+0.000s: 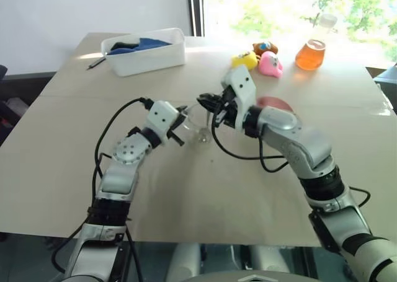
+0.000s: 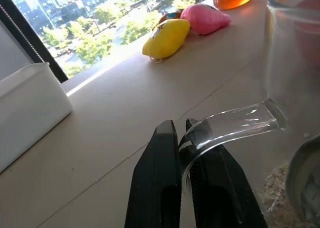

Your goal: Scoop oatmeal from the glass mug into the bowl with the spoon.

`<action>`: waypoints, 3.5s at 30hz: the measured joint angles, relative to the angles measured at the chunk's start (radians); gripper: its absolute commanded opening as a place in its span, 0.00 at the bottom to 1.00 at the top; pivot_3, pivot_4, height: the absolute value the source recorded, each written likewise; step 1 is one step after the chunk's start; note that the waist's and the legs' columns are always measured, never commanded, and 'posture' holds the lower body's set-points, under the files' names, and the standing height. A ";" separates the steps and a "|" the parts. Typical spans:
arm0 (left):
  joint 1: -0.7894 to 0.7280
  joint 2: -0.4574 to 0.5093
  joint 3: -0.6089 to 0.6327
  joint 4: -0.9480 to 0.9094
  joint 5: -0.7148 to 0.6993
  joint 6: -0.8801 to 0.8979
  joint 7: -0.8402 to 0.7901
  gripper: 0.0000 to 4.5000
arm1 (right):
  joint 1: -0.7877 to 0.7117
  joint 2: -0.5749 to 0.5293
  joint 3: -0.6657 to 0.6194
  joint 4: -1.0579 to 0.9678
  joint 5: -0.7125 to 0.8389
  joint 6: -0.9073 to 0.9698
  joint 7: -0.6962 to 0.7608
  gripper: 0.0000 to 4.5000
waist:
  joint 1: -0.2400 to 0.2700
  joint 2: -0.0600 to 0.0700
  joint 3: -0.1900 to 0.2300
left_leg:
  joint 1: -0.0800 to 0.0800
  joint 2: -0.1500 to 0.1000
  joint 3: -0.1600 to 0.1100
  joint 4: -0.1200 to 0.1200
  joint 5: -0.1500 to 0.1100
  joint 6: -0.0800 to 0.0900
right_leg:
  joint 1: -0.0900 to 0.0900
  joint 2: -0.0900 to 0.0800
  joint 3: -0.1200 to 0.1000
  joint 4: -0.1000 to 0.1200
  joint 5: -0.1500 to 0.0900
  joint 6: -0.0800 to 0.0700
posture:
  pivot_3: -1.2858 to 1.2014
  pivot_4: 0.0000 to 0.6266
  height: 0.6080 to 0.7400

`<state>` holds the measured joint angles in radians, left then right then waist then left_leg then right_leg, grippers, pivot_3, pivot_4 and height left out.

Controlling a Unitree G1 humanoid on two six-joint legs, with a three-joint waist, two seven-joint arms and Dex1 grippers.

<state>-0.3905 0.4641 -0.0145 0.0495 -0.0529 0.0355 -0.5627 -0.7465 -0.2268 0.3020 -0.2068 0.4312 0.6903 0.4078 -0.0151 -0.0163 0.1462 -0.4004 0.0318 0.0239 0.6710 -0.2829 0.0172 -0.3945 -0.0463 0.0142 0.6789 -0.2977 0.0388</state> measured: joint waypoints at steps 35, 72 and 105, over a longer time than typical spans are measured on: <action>-0.028 -0.026 -0.034 0.049 0.031 -0.075 0.018 0.04 | -0.108 0.231 -0.638 -0.001 0.433 0.577 -0.401 0.00 | 0.002 0.000 0.000 | 0.000 0.000 0.000 0.000 0.000 0.000 | 0.000 0.000 0.000 0.001 0.000 0.000 | 0.52 0.24 1.00; -0.137 0.009 -0.082 0.017 0.049 0.109 -0.091 0.04 | 0.111 0.201 -0.288 -0.104 0.235 0.319 -0.276 0.00 | 0.000 0.000 0.000 | -0.001 -0.001 -0.001 0.000 0.000 0.000 | 0.000 0.001 0.000 0.000 0.000 0.000 | 0.52 0.24 1.00; -0.102 -0.002 -0.068 0.078 0.031 -0.050 -0.068 0.04 | -0.113 0.229 -0.828 0.115 0.894 0.552 -0.850 0.00 | -0.003 0.001 0.000 | -0.001 0.000 0.000 -0.001 0.000 0.000 | -0.002 0.000 0.001 0.001 0.000 0.000 | 0.52 0.24 1.00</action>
<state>-0.4920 0.4625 -0.0826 0.1278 -0.0219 -0.0144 -0.6310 -0.8594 0.0020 -0.5258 -0.0919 1.3254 1.2423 -0.4425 -0.0177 -0.0158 0.1466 -0.4018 0.0320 0.0244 0.6705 -0.2828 0.0173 -0.3960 -0.0462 0.0157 0.6795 -0.2979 0.0390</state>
